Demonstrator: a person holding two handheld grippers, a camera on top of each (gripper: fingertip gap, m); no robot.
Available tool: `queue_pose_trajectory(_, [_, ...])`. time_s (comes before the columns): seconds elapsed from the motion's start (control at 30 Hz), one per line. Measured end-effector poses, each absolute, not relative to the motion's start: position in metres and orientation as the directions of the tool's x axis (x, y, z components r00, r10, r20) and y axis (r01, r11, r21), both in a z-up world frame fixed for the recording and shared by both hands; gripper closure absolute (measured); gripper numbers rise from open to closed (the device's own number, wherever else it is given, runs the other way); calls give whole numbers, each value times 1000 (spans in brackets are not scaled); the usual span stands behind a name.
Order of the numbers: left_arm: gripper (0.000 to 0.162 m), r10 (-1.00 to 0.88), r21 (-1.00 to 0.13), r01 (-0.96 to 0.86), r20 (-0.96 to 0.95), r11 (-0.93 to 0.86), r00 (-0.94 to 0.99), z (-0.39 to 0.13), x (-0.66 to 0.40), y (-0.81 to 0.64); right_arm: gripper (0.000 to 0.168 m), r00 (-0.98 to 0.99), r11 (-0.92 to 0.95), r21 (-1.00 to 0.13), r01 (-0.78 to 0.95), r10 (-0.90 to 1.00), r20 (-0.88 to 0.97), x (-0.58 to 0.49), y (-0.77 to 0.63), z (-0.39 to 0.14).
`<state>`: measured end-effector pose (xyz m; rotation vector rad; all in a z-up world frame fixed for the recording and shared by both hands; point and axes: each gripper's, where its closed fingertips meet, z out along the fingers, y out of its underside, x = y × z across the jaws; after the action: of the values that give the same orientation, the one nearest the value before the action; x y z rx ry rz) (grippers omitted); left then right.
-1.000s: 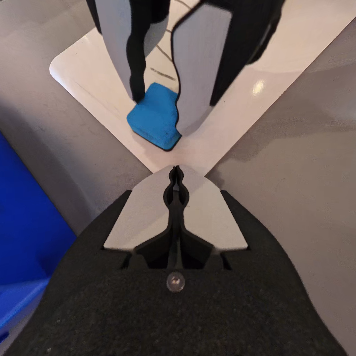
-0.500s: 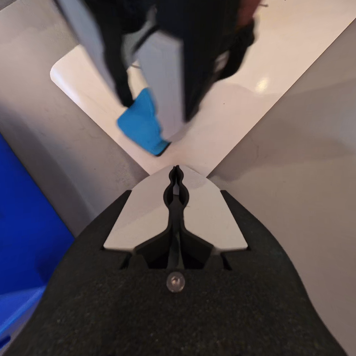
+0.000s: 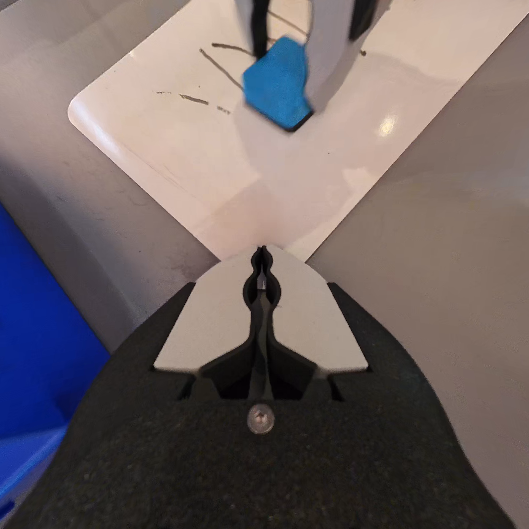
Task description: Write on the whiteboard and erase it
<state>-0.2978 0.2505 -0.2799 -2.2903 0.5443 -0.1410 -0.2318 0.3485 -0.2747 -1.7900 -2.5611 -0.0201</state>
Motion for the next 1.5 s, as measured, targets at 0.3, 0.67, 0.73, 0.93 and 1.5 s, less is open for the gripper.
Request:
queue_pose_trajectory(0.3, [162,-434,-707,-348,-64,-616,899,-280,-296,252,118,-358,358,-20,933,933,24,-304,360,-275])
queue_pose_trajectory(0.67, [162,-435,-709,-336,-45,-621,899,-280,-296,252,118,-277,277,14,961,961,22,-290,402,-275])
queue_pose_trajectory(0.73, [162,-432,-708,-333,-44,-622,901,-280,-296,252,118,-315,315,15,949,949,33,-323,393,-275])
queue_pose_trajectory(0.93, [162,-433,-710,-323,-28,-626,901,-280,-297,252,118,-194,192,122,974,981,12,-247,434,-275])
queue_pose_trajectory(1.5, [162,-444,-708,-346,-51,-616,895,-280,-293,254,118,-22,20,90,996,999,24,-167,439,-275])
